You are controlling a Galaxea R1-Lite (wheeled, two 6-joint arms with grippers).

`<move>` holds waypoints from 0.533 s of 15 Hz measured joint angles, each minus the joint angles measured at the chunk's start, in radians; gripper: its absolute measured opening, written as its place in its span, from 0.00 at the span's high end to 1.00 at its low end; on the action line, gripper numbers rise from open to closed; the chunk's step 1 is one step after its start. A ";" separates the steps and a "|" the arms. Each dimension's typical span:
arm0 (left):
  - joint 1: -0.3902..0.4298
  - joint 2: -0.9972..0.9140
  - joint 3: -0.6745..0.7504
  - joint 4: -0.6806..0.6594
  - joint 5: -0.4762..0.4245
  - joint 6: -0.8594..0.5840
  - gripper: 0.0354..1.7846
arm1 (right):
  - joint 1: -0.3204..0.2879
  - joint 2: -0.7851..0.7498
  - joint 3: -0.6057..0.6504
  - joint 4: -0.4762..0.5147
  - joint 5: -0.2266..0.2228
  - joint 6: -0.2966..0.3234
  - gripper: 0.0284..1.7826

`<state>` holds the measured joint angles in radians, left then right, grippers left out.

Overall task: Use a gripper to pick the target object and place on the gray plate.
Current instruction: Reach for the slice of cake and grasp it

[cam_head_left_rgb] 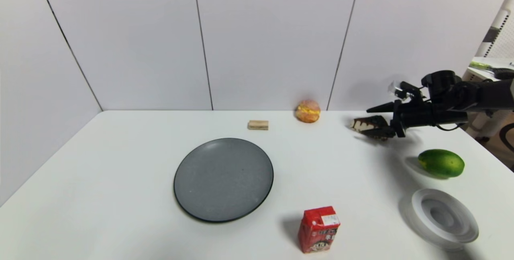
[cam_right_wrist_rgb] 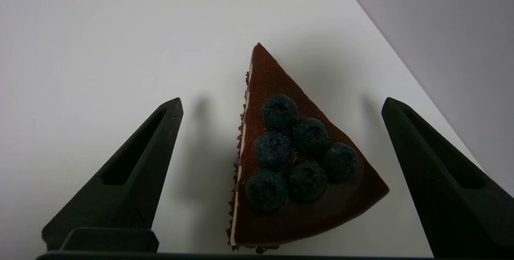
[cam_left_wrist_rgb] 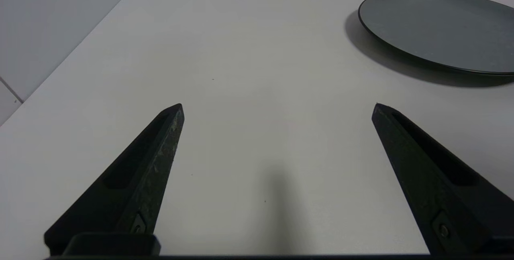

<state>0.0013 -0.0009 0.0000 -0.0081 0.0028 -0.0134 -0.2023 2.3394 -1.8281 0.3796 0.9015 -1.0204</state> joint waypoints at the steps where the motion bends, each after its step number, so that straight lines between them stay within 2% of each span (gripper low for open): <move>1: 0.000 0.000 0.000 0.000 0.000 0.000 0.06 | 0.000 0.006 -0.007 0.000 -0.005 -0.001 0.04; 4: 0.000 0.000 0.000 0.000 0.000 0.000 0.06 | 0.001 0.020 -0.014 0.004 -0.052 0.003 0.04; 8: 0.000 0.000 0.000 0.000 0.000 0.000 0.06 | 0.001 0.029 -0.017 0.019 -0.054 -0.003 0.04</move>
<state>0.0013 -0.0009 0.0000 -0.0077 0.0023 -0.0130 -0.2015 2.3683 -1.8453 0.3983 0.8474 -1.0232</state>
